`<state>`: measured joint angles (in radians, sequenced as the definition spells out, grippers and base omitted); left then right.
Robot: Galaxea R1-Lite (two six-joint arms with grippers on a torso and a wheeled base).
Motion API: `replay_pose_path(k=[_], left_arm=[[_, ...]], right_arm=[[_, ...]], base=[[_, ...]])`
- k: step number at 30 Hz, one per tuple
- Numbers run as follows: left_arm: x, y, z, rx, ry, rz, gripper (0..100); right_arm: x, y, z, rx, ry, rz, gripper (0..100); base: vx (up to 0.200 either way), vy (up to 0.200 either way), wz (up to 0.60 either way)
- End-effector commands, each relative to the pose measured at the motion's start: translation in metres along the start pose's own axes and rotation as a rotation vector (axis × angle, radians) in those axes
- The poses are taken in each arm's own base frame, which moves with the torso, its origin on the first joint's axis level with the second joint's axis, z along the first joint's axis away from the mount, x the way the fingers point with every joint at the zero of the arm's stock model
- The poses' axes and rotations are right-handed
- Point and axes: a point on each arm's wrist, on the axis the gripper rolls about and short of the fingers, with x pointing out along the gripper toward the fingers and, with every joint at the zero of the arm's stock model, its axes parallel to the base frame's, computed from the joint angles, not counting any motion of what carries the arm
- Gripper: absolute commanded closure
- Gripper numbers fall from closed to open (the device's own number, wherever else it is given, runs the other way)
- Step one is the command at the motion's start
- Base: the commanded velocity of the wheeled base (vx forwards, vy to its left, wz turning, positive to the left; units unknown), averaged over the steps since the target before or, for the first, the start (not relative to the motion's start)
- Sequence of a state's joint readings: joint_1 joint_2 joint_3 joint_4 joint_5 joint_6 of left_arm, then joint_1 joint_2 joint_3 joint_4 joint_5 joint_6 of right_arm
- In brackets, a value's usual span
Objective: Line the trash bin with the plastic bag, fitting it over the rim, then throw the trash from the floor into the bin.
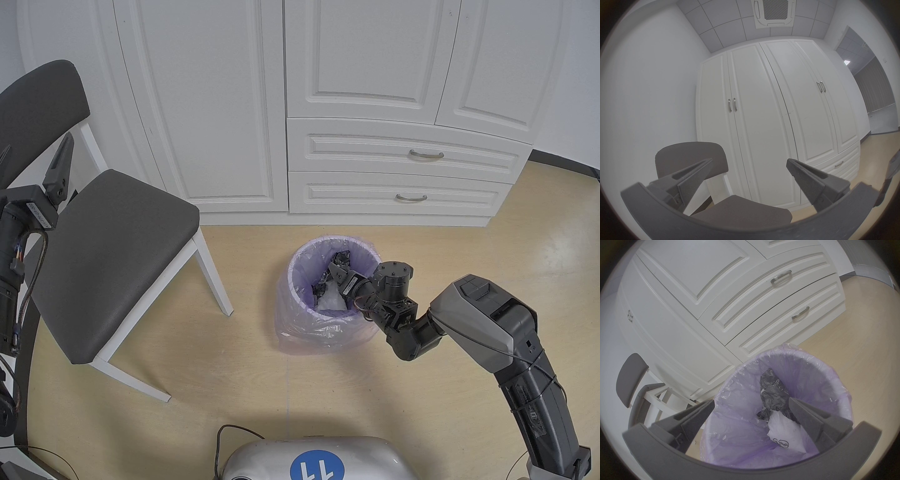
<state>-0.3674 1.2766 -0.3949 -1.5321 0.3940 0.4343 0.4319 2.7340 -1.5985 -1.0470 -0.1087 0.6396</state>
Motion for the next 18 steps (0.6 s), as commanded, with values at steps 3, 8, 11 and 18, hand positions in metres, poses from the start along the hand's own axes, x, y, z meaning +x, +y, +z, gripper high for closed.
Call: replay_pose_path(k=[3, 8, 11, 18], left_arm=[[0.000, 0.000, 0.000, 0.000, 0.002, 0.000, 0], [0.000, 0.000, 0.000, 0.000, 0.001, -0.001, 0], [0.000, 0.000, 0.000, -0.001, 0.001, 0.001, 0], [0.000, -0.001, -0.001, 0.001, 0.006, -0.003, 0]], right_arm=[[0.000, 0.002, 0.003, 0.001, -0.004, 0.004, 0], [-0.008, 0.014, 0.019, 0.000, -0.015, 0.020, 0], [-0.018, 0.024, 0.037, -0.010, -0.019, 0.032, 0], [-0.075, 0.055, 0.086, -0.114, 0.086, 0.172, 0]], base=[[0.000, 0.000, 0.00], [0.000, 0.000, 0.00], [0.000, 0.000, 0.00], [0.000, 0.000, 0.00]])
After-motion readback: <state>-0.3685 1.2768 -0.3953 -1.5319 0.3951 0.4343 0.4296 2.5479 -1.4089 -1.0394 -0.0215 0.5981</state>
